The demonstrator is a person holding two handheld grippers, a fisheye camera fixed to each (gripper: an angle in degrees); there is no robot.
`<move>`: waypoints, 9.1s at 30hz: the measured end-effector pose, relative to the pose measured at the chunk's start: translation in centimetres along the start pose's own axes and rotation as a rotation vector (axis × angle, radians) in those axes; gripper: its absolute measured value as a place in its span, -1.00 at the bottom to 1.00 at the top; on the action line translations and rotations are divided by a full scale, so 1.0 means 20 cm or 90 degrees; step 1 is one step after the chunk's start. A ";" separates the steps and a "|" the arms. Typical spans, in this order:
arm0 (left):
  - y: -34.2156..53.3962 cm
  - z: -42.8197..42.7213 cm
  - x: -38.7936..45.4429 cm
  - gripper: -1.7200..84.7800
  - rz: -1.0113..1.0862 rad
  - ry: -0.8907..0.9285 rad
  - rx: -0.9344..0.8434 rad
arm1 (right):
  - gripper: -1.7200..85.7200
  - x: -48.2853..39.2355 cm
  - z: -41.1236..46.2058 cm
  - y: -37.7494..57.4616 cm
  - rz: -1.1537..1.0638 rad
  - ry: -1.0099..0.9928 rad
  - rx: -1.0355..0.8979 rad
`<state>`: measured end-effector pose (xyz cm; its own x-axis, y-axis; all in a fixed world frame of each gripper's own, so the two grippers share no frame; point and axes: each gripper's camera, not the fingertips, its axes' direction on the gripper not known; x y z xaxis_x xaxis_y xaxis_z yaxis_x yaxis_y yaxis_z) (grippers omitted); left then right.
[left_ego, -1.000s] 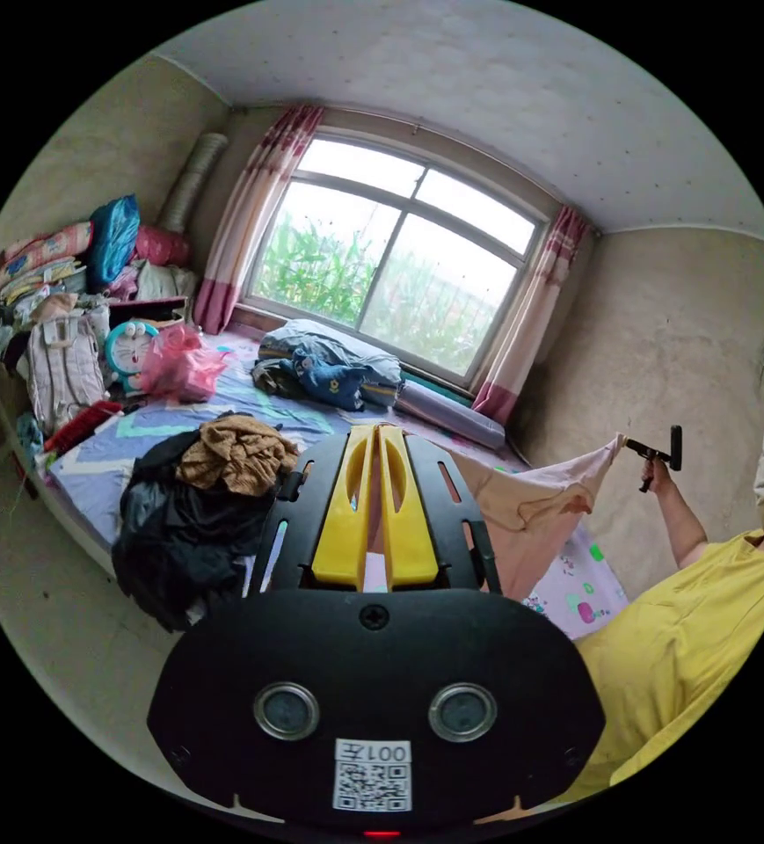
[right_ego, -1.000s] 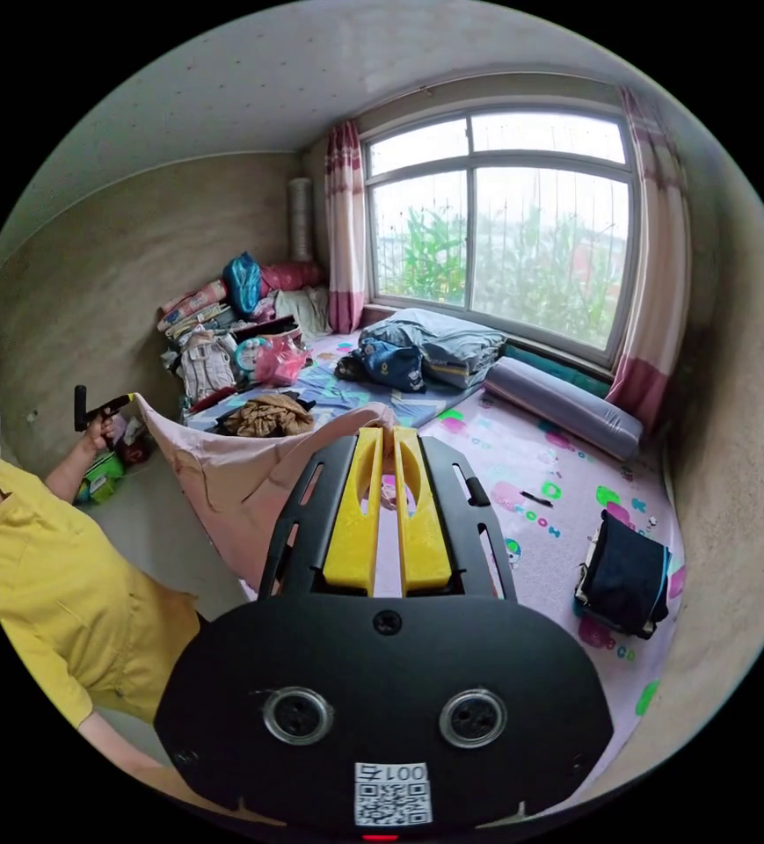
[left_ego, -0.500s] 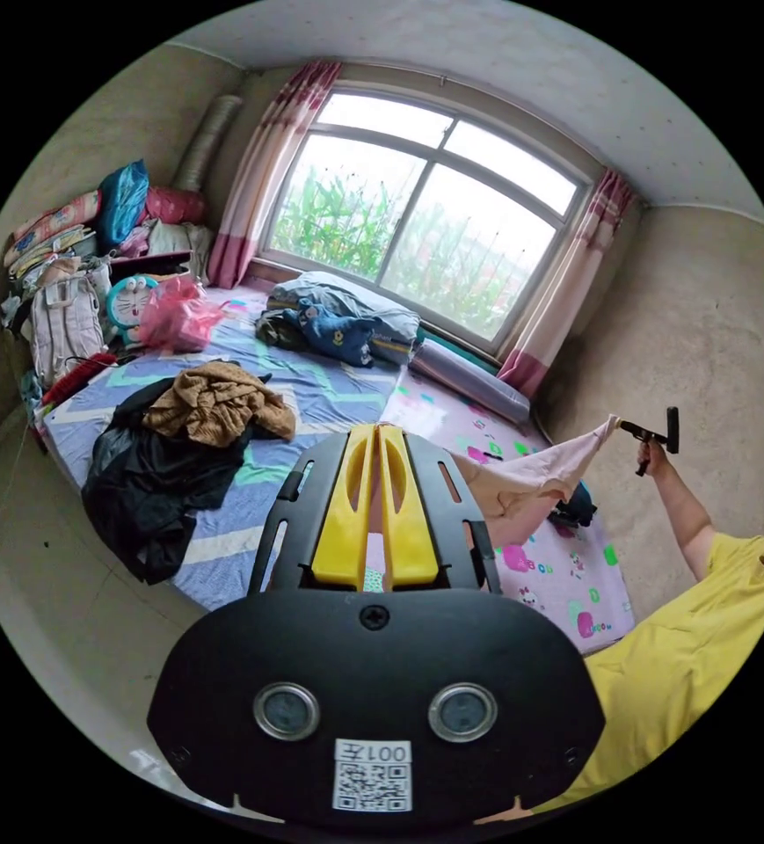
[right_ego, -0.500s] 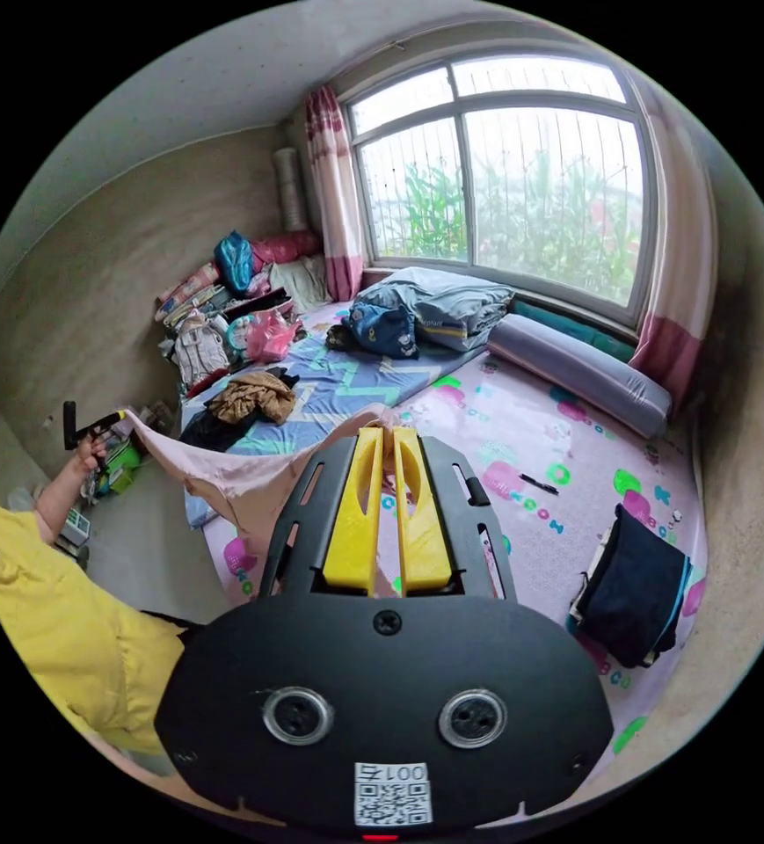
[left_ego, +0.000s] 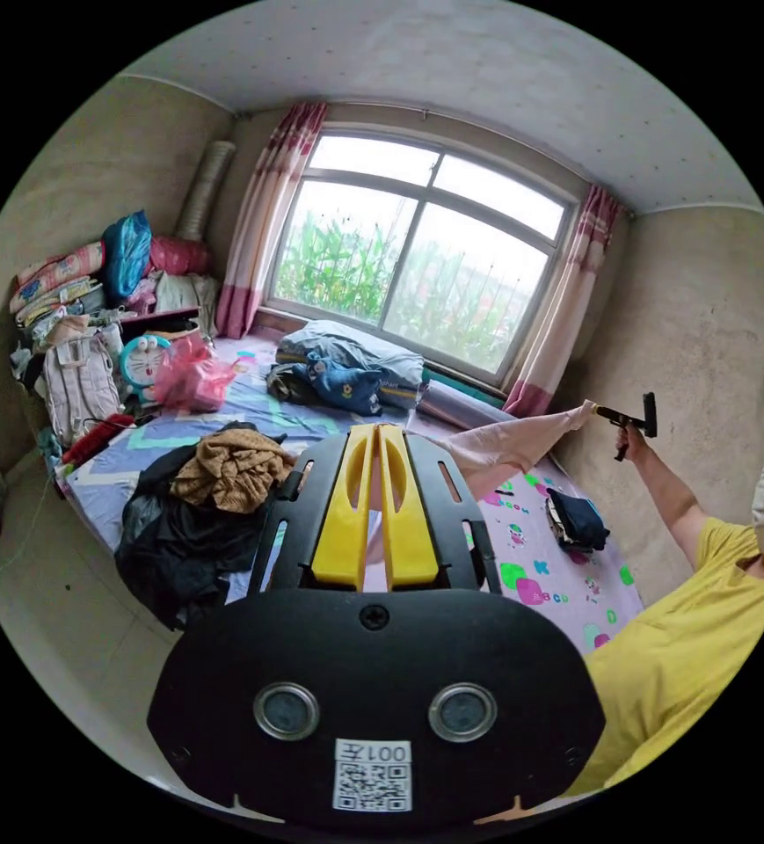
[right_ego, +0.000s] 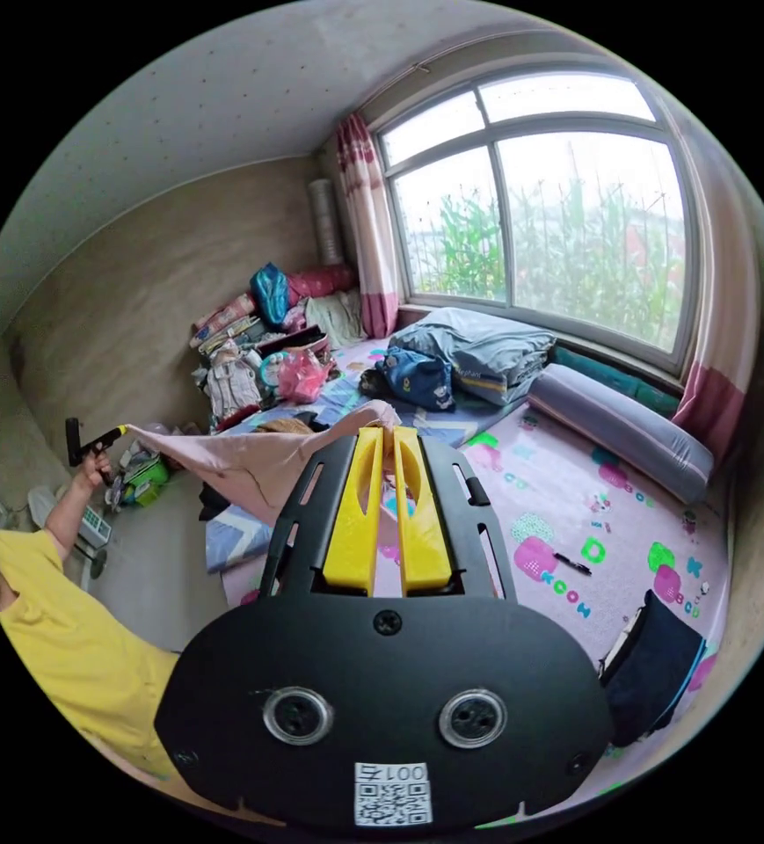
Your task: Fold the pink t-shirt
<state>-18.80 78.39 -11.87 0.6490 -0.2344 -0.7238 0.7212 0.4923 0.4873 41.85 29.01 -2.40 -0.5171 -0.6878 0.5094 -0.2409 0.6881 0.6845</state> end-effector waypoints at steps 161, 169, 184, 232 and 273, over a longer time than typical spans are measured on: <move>2.58 4.25 -1.13 -0.81 1.261 0.546 -0.465 | -0.80 2.28 -2.73 3.90 0.650 -0.157 -0.119; 2.97 4.26 -1.14 -0.98 1.526 0.540 -0.499 | -0.93 2.07 -2.79 3.83 0.611 -0.111 -0.134; 3.02 4.14 -1.52 -0.95 1.531 0.441 -0.346 | -0.93 1.55 -2.76 3.66 0.509 -0.074 -0.140; 2.93 4.20 -3.17 -1.00 1.624 0.219 -0.193 | -0.81 -0.12 -1.74 3.85 0.383 0.012 -0.259; 1.20 5.70 -2.54 -1.00 0.218 0.385 -0.544 | -0.96 -0.31 -2.40 3.45 0.446 0.180 -0.145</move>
<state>-6.95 6.52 92.31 0.3887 0.3594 -0.8484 -0.0312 0.9254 0.3778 67.87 69.73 66.68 -0.2504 -0.1655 0.9539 0.2541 0.9395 0.2297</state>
